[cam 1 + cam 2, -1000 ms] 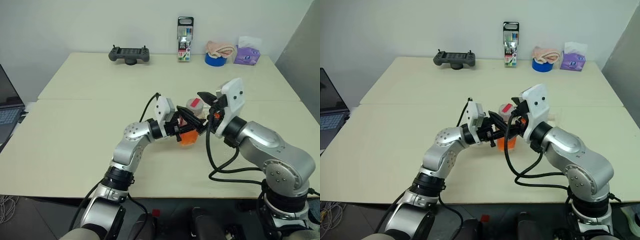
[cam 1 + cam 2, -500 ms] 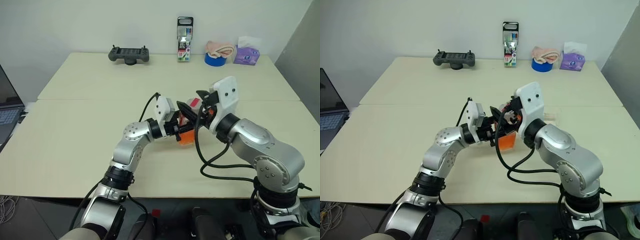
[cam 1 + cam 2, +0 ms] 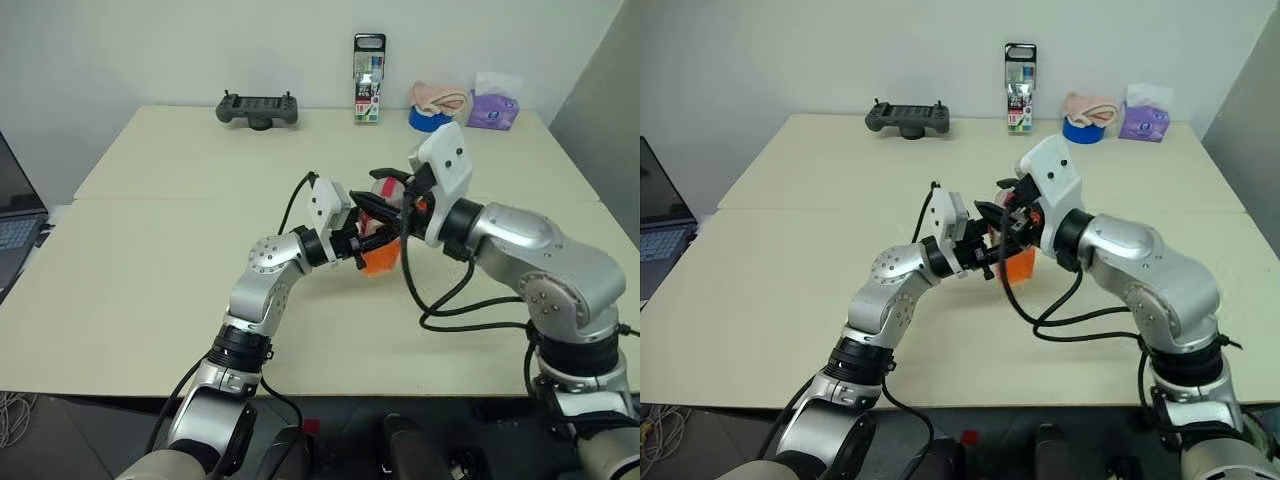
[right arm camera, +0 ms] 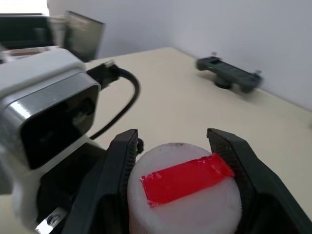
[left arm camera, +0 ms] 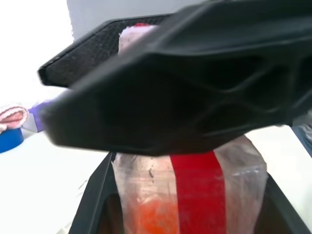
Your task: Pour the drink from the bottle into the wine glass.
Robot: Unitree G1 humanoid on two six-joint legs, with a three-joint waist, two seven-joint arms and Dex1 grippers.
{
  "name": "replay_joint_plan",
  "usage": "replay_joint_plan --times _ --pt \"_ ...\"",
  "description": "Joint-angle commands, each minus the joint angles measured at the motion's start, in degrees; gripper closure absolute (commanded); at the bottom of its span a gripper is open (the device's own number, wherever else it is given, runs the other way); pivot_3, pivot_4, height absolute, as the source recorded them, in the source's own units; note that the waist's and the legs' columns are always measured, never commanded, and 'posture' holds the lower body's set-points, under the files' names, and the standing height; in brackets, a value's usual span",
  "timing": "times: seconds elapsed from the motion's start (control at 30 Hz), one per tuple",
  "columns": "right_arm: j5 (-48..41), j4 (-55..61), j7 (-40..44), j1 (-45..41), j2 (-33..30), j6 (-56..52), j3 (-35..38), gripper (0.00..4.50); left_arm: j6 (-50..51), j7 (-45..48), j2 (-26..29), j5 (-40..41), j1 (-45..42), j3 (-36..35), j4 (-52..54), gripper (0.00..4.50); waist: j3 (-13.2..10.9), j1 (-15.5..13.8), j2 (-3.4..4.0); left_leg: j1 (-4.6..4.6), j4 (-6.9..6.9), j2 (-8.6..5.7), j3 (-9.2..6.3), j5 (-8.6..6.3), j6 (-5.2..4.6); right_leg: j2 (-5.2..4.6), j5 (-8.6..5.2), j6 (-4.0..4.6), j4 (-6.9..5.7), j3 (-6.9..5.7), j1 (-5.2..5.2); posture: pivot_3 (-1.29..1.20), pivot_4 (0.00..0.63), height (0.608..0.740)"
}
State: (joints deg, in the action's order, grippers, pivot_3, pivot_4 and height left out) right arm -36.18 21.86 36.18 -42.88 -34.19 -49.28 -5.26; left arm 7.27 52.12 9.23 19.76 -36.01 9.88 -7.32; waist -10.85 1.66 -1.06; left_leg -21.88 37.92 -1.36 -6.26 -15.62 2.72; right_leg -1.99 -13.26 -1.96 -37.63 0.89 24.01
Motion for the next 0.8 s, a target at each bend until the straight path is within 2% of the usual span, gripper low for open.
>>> replay_joint_plan --times 0.03,0.23,0.4,0.53,0.63,0.67,0.8 --pt "-2.5 -4.1 26.0 0.1 -7.5 9.5 -0.6 2.53 -0.4 1.6 1.0 0.6 0.5 -0.1 2.7 2.79 0.0 -0.2 -0.01 -0.04 0.01 -0.01 0.00 -0.01 -0.01 -0.02 0.01 0.01 0.08 -0.01 0.00 0.00 0.150 0.740" --pt "3.2 -17.6 35.8 -6.5 -5.2 17.0 -5.6 2.53 0.0 1.0 1.4 0.8 1.3 0.2 4.1 2.79 0.0 0.8 0.00 0.09 -0.01 0.09 0.15 -0.06 -0.09 0.00 0.02 0.00 -0.06 0.10 0.06 0.00 0.150 0.740" --pt "7.5 -24.2 38.2 -11.1 -1.5 20.4 -7.8 2.53 -0.3 0.0 1.4 0.7 1.4 0.2 4.4 2.79 0.0 0.6 0.01 0.10 0.03 0.14 0.02 -0.04 -0.07 0.12 0.01 -0.01 -0.25 0.06 0.09 0.00 0.150 0.740" --pt "6.4 -24.6 39.3 -12.3 -0.9 17.6 -6.4 1.21 -0.4 -0.4 1.5 0.6 1.2 -0.1 4.4 2.79 0.0 0.1 0.01 0.06 0.06 0.04 0.03 -0.03 -0.05 -0.02 0.03 0.02 -0.18 0.07 0.08 0.00 0.150 0.740" --pt "7.9 -23.9 38.9 -11.6 -1.0 19.7 -5.4 0.14 -0.5 -0.4 1.8 0.6 1.3 -0.3 4.2 2.79 0.0 0.0 0.01 0.00 0.05 -0.02 0.03 -0.03 -0.04 -0.11 0.03 0.02 -0.12 0.06 0.09 0.00 0.150 0.740" --pt "7.9 -23.7 38.6 -11.4 -1.0 19.6 -5.0 0.00 -0.5 -0.4 1.8 0.6 1.3 -0.3 4.2 2.80 0.0 0.0 0.01 -0.01 0.05 -0.03 0.03 -0.03 -0.04 -0.14 0.03 0.02 -0.12 0.05 0.09 0.00 0.150 0.740" --pt "7.9 -21.5 36.0 -9.5 -1.9 18.9 -2.8 0.00 -0.6 -0.2 1.8 0.6 1.3 -0.2 4.0 2.80 0.0 0.0 0.01 -0.02 0.03 -0.04 0.02 -0.04 -0.03 -0.16 0.03 0.02 -0.10 0.04 0.10 0.00 0.150 0.740"
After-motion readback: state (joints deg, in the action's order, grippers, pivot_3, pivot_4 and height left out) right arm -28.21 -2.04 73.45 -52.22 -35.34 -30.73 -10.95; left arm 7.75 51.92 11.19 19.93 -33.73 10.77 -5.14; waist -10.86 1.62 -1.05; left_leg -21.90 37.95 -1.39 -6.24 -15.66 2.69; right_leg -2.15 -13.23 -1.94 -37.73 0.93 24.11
